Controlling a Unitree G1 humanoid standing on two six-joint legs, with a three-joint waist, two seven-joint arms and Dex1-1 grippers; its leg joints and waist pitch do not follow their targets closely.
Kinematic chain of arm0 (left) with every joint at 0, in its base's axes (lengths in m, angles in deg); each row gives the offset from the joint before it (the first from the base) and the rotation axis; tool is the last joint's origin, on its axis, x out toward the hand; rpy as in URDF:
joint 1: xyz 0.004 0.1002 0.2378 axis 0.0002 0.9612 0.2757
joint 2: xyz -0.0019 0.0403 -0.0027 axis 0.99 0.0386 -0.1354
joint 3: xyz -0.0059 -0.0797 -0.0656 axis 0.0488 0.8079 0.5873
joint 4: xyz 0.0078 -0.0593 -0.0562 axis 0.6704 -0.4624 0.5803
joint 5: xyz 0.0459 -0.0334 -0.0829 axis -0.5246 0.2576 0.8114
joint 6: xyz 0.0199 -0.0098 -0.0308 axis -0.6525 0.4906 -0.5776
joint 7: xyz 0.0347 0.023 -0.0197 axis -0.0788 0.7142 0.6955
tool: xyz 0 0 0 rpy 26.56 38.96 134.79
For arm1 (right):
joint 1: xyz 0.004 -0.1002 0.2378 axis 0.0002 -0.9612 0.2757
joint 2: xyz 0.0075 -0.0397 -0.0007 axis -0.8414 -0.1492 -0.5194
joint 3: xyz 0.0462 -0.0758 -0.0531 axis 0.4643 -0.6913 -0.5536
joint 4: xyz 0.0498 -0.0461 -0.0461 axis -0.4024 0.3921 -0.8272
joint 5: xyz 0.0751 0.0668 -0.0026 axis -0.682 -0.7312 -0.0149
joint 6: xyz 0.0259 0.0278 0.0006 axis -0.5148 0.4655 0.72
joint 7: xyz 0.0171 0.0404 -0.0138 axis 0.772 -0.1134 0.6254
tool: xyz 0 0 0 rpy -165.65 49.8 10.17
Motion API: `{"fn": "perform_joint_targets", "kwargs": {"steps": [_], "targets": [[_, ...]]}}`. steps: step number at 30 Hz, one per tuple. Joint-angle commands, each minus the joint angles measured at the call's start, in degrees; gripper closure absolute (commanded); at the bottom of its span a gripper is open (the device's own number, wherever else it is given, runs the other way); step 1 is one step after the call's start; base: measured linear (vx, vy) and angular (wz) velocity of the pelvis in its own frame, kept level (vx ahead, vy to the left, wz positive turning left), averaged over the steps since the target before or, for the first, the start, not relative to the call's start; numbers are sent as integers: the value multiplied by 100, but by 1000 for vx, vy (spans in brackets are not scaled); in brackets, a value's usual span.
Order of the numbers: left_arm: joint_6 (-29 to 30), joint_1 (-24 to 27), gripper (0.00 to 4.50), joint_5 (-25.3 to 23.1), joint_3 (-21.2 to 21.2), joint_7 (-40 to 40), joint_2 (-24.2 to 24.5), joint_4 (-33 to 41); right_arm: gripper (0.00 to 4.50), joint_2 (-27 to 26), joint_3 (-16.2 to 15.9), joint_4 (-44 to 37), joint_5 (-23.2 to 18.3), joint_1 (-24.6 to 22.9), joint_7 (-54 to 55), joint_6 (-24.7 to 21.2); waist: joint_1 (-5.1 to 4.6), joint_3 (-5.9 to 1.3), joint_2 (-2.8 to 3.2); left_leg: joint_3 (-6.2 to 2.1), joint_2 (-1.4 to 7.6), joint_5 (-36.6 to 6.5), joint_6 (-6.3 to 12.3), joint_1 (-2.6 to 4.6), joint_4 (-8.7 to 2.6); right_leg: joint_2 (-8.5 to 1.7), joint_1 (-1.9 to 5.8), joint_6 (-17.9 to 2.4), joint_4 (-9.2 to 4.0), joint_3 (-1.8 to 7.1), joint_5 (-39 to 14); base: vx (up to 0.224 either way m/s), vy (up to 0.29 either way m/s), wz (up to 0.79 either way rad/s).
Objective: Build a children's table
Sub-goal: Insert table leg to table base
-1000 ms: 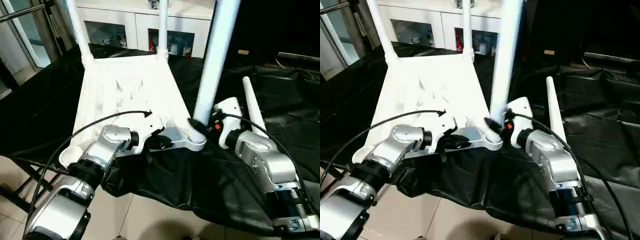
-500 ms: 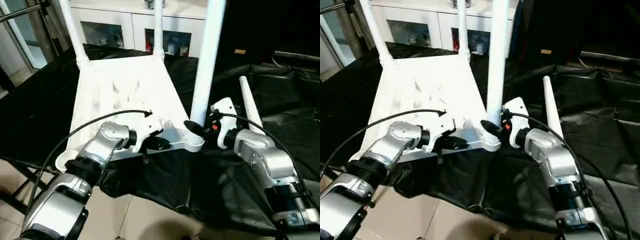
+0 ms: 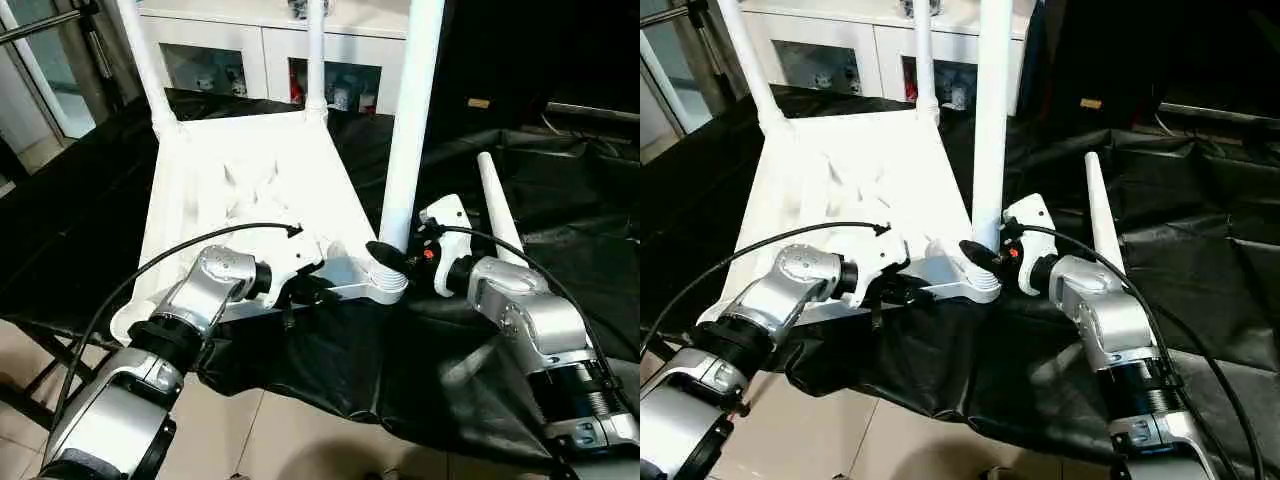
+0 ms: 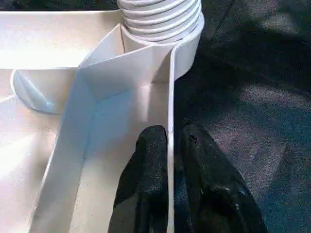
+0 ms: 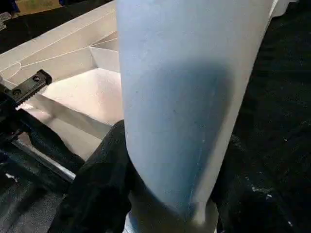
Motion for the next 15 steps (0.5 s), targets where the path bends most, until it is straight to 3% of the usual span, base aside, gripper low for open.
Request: {"fn": "perform_joint_targets", "kwargs": {"steps": [1, 14, 15], "targets": [[29, 23, 377, -118, 6, -46, 33, -72, 261, -29, -38, 137, 67, 20, -3, -35, 43, -429, -20, 36, 79, -644, 334, -75, -408, -279, 500, -712, -511, 275, -1945, 0, 0, 0], [-234, -28, 377, -163, 46, 65, -61, -282, 261, -57, -46, 143, 71, 8, -10, -20, 44, -418, -13, 30, 74, -755, 325, -68, -417, -280, 495, -633, -548, 263, -2160, 0, 0, 0], [-238, -25, 407, -177, 44, 73, -60, -295, 261, -57, -45, 143, 71, 7, -10, -19, 41, -420, -16, 32, 74, -759, 320, -63, -416, -279, 493, -610, -551, 261, -2188, 0, 0, 0]]}}
